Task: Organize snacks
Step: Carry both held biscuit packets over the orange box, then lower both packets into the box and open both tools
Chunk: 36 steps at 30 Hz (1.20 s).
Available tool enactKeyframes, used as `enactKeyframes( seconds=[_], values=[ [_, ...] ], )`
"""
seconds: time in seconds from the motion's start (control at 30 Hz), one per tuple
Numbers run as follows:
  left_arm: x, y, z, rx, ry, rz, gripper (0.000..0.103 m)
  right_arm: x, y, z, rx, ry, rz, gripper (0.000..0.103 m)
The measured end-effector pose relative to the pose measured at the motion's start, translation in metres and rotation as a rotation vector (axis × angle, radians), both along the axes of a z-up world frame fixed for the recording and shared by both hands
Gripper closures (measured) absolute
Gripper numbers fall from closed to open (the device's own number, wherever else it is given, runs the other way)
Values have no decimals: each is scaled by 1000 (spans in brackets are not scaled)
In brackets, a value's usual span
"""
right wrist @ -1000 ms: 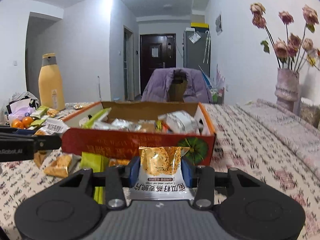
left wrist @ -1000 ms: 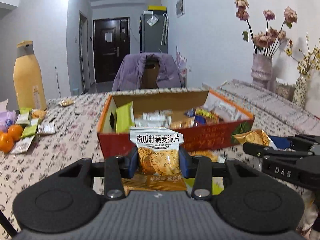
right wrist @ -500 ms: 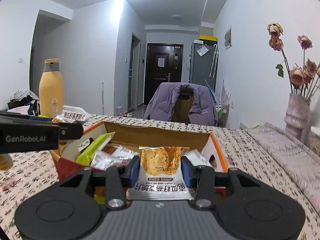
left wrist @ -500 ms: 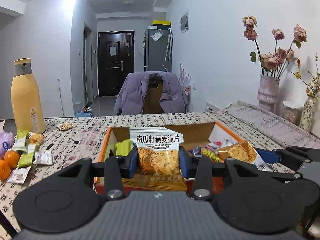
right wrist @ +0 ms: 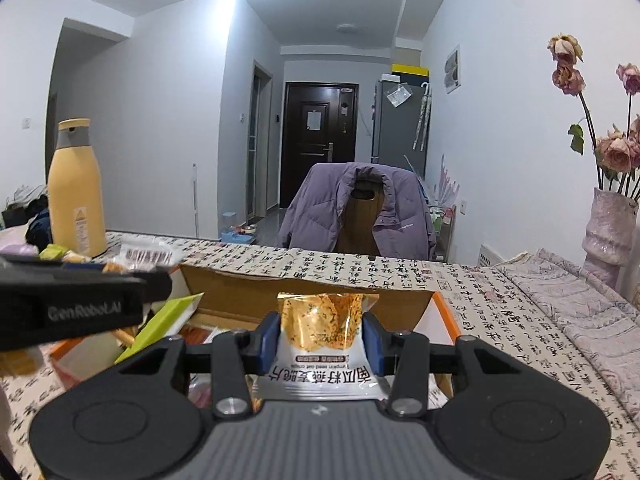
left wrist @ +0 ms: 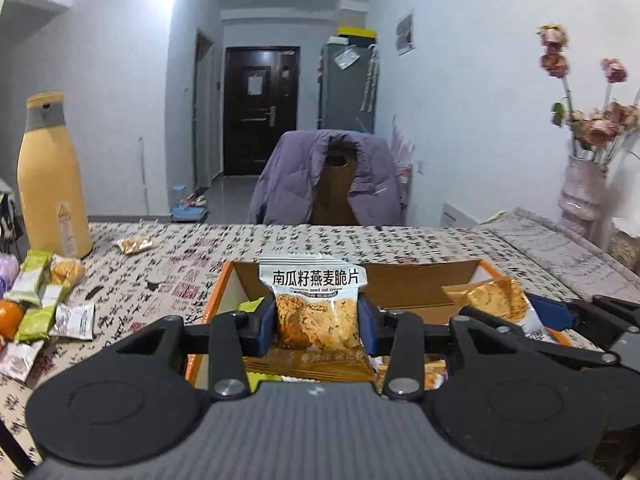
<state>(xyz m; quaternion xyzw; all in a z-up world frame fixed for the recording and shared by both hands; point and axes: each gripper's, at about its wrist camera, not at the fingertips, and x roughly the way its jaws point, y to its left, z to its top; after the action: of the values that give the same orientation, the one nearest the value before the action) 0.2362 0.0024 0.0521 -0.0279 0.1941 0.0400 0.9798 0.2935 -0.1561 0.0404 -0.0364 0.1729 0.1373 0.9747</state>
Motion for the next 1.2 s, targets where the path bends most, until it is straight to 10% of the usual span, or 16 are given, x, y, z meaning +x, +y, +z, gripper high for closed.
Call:
enactKeyframes(
  seconds=[0.47, 0.63, 1.2],
  values=[
    [9, 13, -26, -10, 18, -8, 55, 8, 2, -25, -16, 16, 13, 53],
    [-2, 19, -23, -35, -45, 29, 3, 5, 0, -25, -9, 2, -1, 0],
    [-28, 21, 9, -71, -100, 65, 0, -10, -9, -7, 17, -57, -4, 0]
  ],
)
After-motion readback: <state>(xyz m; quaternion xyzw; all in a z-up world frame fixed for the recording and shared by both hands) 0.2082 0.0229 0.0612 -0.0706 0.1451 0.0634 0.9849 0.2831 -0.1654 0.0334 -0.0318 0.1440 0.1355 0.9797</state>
